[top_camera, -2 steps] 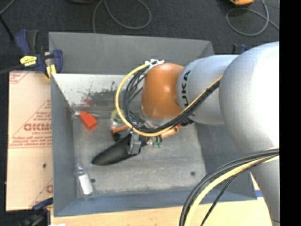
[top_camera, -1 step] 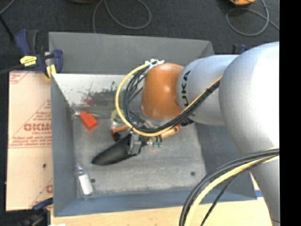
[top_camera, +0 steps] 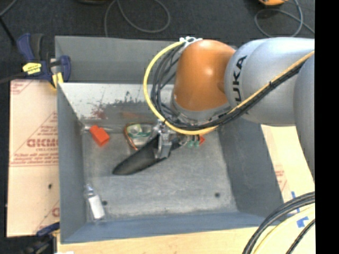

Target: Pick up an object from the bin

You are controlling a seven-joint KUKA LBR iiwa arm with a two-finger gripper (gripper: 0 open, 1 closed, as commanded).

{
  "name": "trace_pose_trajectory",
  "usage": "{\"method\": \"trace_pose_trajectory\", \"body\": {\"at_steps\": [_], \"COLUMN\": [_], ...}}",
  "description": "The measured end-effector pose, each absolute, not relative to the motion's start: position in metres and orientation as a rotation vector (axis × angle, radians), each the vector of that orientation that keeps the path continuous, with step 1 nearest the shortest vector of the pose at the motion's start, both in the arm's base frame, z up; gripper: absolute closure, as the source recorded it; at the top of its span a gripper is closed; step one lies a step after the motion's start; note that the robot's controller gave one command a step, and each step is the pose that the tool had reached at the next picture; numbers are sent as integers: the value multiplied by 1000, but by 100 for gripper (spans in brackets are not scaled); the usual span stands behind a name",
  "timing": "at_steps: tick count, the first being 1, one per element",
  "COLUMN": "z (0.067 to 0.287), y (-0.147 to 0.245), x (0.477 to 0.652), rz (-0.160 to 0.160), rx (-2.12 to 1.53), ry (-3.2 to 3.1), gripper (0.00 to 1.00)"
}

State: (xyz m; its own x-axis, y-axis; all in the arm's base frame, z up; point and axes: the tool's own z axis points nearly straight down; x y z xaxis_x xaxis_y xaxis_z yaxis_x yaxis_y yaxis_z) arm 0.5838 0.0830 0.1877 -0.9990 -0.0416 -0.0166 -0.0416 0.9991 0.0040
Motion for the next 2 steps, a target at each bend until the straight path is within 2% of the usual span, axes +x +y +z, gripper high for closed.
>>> {"method": "trace_pose_trajectory", "body": {"at_steps": [1, 2], "z": [188, 294], "y": [83, 84], "x": [584, 579], "rz": [7, 6], "rx": [-64, -73], "ry": [3125, 3122], "gripper": [100, 100]}}
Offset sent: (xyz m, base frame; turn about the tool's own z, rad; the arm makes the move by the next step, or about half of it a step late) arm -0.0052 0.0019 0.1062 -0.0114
